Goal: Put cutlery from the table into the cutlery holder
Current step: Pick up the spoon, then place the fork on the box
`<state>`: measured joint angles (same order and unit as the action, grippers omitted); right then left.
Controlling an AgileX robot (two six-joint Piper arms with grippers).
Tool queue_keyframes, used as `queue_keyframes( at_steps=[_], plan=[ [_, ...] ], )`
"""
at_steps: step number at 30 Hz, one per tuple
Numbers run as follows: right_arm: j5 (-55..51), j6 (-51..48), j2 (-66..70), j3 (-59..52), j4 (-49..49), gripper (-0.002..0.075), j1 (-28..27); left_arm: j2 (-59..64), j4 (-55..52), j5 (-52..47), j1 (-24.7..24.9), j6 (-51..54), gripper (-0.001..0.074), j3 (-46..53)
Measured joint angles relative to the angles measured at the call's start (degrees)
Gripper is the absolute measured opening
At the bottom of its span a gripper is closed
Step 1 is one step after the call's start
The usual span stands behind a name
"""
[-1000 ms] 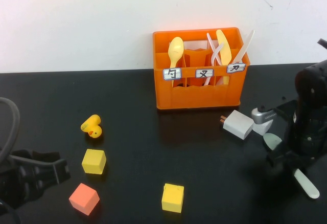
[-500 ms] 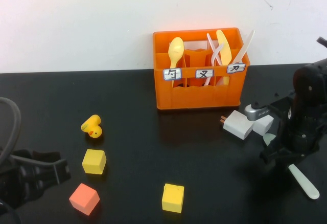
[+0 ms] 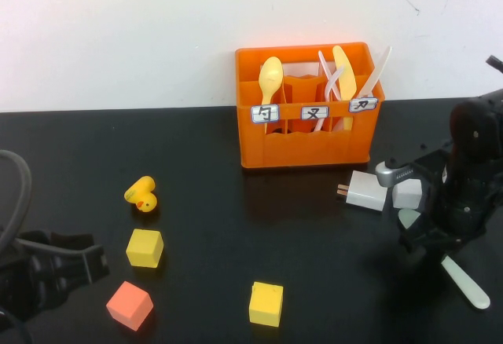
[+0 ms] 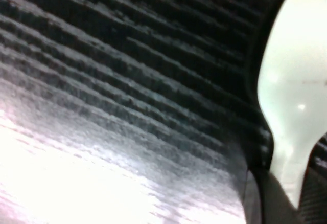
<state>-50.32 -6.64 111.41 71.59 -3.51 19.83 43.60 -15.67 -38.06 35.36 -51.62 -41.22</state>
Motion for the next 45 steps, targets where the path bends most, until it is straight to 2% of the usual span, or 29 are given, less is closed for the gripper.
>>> queue_keyframes(
  at_steps=[5,14,17,21,29,33,38,45],
  plan=[
    [0.1,0.0,-3.2,-1.6,-0.1,0.012,0.0,0.0,0.0,0.0,0.0,-0.8,-0.0001,0.0],
    [2.2,-1.3,-18.7,-1.7,1.1,0.012,0.0,0.0,-0.1,0.0,0.0,-0.8,-0.0001,0.0],
    [7.6,-2.9,-23.2,-1.7,5.8,0.012,0.0,0.0,-1.5,0.0,0.0,-0.8,-0.0001,0.0],
    [19.2,-7.6,-25.6,-1.7,18.1,0.012,0.0,0.0,-2.7,0.0,0.0,-0.8,-0.0001,0.0],
    [37.1,-28.9,-22.3,-1.8,44.0,0.0119,0.0,0.0,-3.1,0.0,0.0,-0.8,-0.0001,0.0],
    [40.1,-39.4,-18.0,0.6,52.7,0.0119,0.6,0.0,-4.3,0.0,0.0,-0.8,-0.0001,0.0],
    [40.2,-46.8,-11.3,8.3,57.2,0.0119,2.2,0.0,-5.9,0.0,0.0,-0.8,-0.0001,0.0],
    [39.9,-50.2,-2.1,21.2,58.6,0.0118,4.7,0.0,-6.1,0.0,0.0,-0.8,-0.0001,0.0]
  ],
)
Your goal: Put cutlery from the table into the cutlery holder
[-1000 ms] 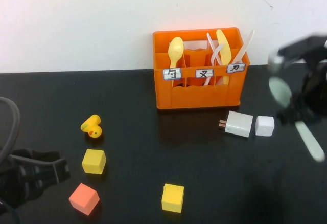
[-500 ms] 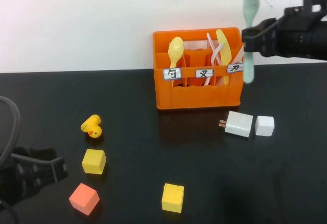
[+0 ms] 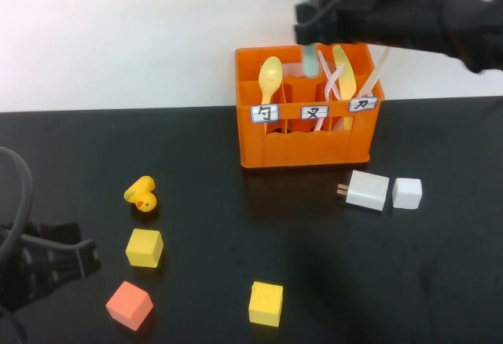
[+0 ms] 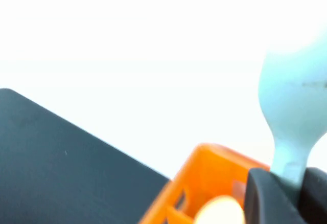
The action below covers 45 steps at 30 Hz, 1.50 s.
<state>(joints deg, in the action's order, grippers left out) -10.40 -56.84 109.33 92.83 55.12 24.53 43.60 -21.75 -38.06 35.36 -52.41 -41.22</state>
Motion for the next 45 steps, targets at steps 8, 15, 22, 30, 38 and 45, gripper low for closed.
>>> queue_keyframes(
  at_steps=[8,15,22,30,38,45],
  plan=[
    [-0.2,-1.2,10.5,11.9,1.0,0.0118,2.8,0.0,0.0,0.0,0.0,0.0,-0.0001,0.0],
    [-1.0,-1.3,15.0,12.9,3.6,0.0118,2.9,0.0,0.0,0.0,0.0,0.0,-0.0001,0.0],
    [-5.9,-5.2,16.7,13.0,3.7,0.0118,2.9,0.0,-0.1,0.0,0.0,0.0,-0.0001,0.0],
    [-11.7,-8.6,17.5,13.0,3.7,0.0372,2.9,0.0,-1.0,0.1,0.0,0.0,-0.0001,0.0],
    [-13.8,-12.6,15.3,14.2,2.4,0.0435,2.9,-1.2,-4.3,1.9,0.0,0.0,-0.0001,0.0],
    [-25.4,-13.9,3.9,14.4,-6.9,0.0092,2.9,-13.3,-7.5,6.8,0.0,0.0,-0.0001,0.0]
  ],
)
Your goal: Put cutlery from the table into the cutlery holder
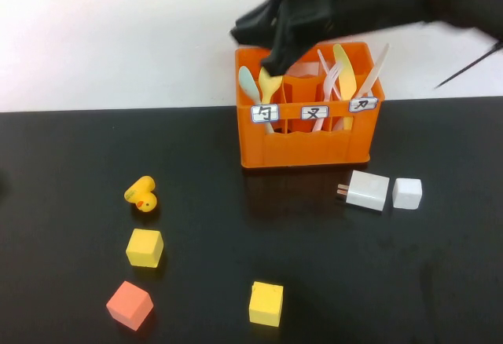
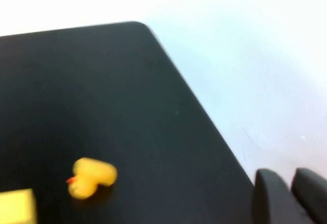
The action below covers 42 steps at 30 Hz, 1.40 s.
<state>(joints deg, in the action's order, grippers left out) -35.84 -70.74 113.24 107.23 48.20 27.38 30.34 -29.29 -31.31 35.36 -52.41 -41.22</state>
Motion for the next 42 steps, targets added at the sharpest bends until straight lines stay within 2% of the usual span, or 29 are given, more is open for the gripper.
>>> queue_keyframes(
  at_steps=[4,9,13,17,21,24,28,31,37,42],
  plan=[
    [-7.7,9.5,-8.5,0.3,-11.8,0.0022,0.1,-9.2,-1.4,-2.8,0.0,0.0,-0.0001,0.0],
    [-15.6,23.1,-18.3,0.3,-30.3,0.0008,0.0,-19.5,-2.2,-10.6,0.0,0.0,-0.0001,1.4],
    [-23.0,29.0,-24.9,-1.5,-39.0,0.0008,0.0,-26.7,-2.5,-12.1,0.0,0.0,-0.0001,6.2],
    [-22.4,31.4,-33.0,-12.3,-41.1,0.0008,0.0,-31.1,-1.7,-12.3,0.0,-0.2,-0.0001,11.9],
    [-15.2,32.0,-42.7,-27.7,-41.4,0.0008,0.0,-31.3,0.5,-11.7,0.0,-0.2,-0.0001,17.2],
    [-8.6,32.9,-51.1,-40.6,-41.4,0.0007,0.0,-31.3,0.9,-7.7,0.0,-0.2,-0.0001,20.2],
    [-0.8,33.4,-61.4,-56.1,-41.0,0.0006,0.0,-31.3,-2.5,-1.9,0.0,-0.2,-0.0001,21.1],
    [3.4,33.5,-68.7,-66.5,-40.9,0.0006,0.0,-31.3,-6.1,-1.6,0.0,-1.2,-0.0001,22.6],
    [5.0,35.0,-83.7,-80.1,-41.9,0.0006,0.0,-31.3,-10.8,-1.2,0.0,-4.4,-0.0001,24.5],
    [3.8,35.9,-92.6,-86.3,-44.8,0.0006,0.0,-31.3,-15.6,-0.2,0.0,-4.7,-0.0001,26.0]
  ],
)
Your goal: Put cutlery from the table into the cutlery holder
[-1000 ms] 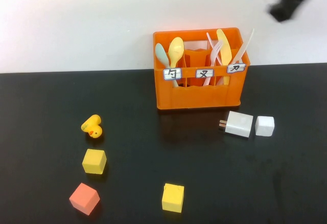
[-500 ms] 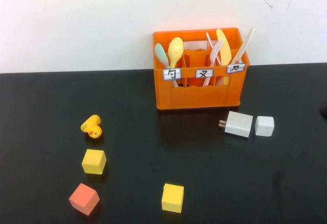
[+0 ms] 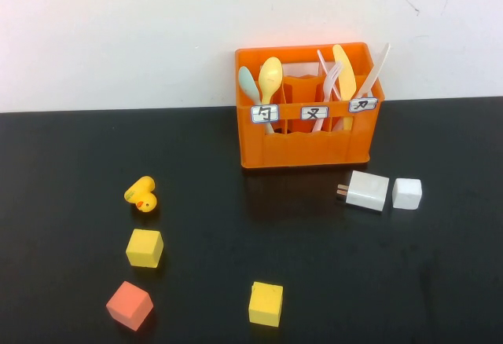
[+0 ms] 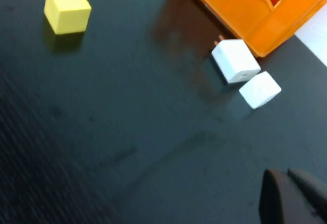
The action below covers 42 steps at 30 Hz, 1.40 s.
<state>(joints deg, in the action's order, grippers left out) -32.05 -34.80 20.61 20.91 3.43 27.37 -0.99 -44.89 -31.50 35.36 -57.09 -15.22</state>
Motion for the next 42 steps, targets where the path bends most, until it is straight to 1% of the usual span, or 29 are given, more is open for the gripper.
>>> queue_keyframes(
  at_steps=[4,9,24,26,28,30,32,34,36,38,40,42],
  plan=[
    [-2.9,0.4,-3.7,-1.4,-0.2,0.0005,0.0,0.0,-1.1,0.4,0.0,-0.2,-0.0001,1.0],
    [-5.7,0.4,-4.1,-1.8,-0.3,-0.0001,0.0,0.0,-1.2,0.4,0.0,-0.3,-0.0001,1.4],
    [-5.9,0.5,-4.1,-1.8,-0.5,-0.0002,0.0,0.0,-1.3,1.0,0.0,-0.3,-0.0001,1.5],
    [-5.9,0.5,-4.1,-1.8,-0.5,-0.0002,0.0,0.0,0.0,0.4,-0.5,-1.4,-0.0001,1.6],
    [-6.0,0.5,-4.1,-1.8,-0.5,-0.0002,0.0,0.0,5.3,-1.1,-2.4,-1.3,-0.0001,1.6],
    [-6.0,0.6,-4.1,-1.8,-0.5,-0.0002,0.0,0.0,12.3,-1.9,-5.9,2.7,-0.0001,2.0],
    [-6.0,0.6,-4.1,-1.8,-0.5,-0.0002,0.0,0.0,20.0,-0.8,-11.1,11.2,-0.0001,2.7],
    [-6.0,0.6,-4.1,-1.8,-0.5,-0.0002,0.0,0.0,26.4,2.9,-16.8,20.2,-0.0001,3.9],
    [-6.0,0.6,-4.1,-1.8,-0.5,-0.0002,0.0,0.0,33.8,8.5,-22.4,30.1,-0.0001,5.5],
    [-6.0,0.6,-4.1,-1.8,-0.5,-0.0002,0.0,0.0,39.4,13.1,-26.8,36.6,-0.0001,7.4],
    [-6.0,0.6,-4.1,-1.8,-0.5,-0.0002,0.0,0.0,43.7,15.2,-30.2,39.7,-0.0001,9.6],
    [-6.0,0.6,-4.1,-1.8,-0.5,-0.0002,0.0,0.0,46.1,15.9,-32.1,39.2,-0.0001,12.5]
  ],
)
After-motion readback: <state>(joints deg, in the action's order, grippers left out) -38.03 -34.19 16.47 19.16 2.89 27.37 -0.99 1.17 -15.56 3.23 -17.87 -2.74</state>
